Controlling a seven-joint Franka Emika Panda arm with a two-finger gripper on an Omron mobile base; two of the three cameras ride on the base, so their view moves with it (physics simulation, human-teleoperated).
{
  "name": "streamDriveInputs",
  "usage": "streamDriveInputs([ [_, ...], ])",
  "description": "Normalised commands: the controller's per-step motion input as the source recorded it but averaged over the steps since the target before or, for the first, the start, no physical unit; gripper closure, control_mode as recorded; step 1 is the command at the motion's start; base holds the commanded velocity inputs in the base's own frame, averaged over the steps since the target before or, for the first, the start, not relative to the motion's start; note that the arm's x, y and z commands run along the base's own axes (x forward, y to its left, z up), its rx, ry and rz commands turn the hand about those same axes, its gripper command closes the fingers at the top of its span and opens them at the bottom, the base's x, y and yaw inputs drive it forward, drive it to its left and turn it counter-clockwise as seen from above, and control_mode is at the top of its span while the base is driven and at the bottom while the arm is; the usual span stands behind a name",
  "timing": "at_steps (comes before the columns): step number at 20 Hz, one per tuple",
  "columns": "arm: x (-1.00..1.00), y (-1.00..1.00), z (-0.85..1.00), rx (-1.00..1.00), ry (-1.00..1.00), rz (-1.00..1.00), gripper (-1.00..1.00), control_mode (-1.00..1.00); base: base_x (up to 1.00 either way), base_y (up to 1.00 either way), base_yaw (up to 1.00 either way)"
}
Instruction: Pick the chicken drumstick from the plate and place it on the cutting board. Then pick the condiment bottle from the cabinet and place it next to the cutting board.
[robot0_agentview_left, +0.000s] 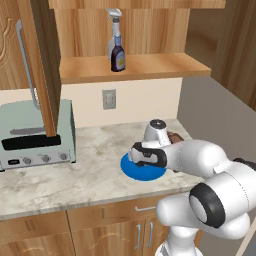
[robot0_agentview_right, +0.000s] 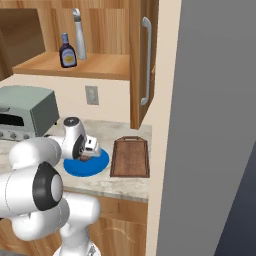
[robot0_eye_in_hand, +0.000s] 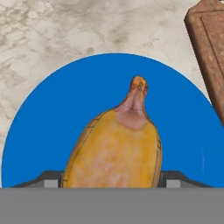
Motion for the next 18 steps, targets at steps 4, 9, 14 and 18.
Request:
streamDriveInputs([
  [4, 0.00, -0.09, 0.07, -0.01, 0.03, 0.00, 1.00, -1.00, 0.00, 0.00, 0.00],
  [9, 0.00, -0.11, 0.06, -0.02, 0.03, 0.00, 1.00, -1.00, 0.00, 0.00, 0.00],
  [14, 0.00, -0.15, 0.03, -0.03, 0.03, 0.00, 1.00, -1.00, 0.00, 0.00, 0.00],
  [18, 0.00, -0.20, 0.04, -0.02, 0.04, -0.01, 1.00, -1.00, 0.00, 0.00, 0.00],
])
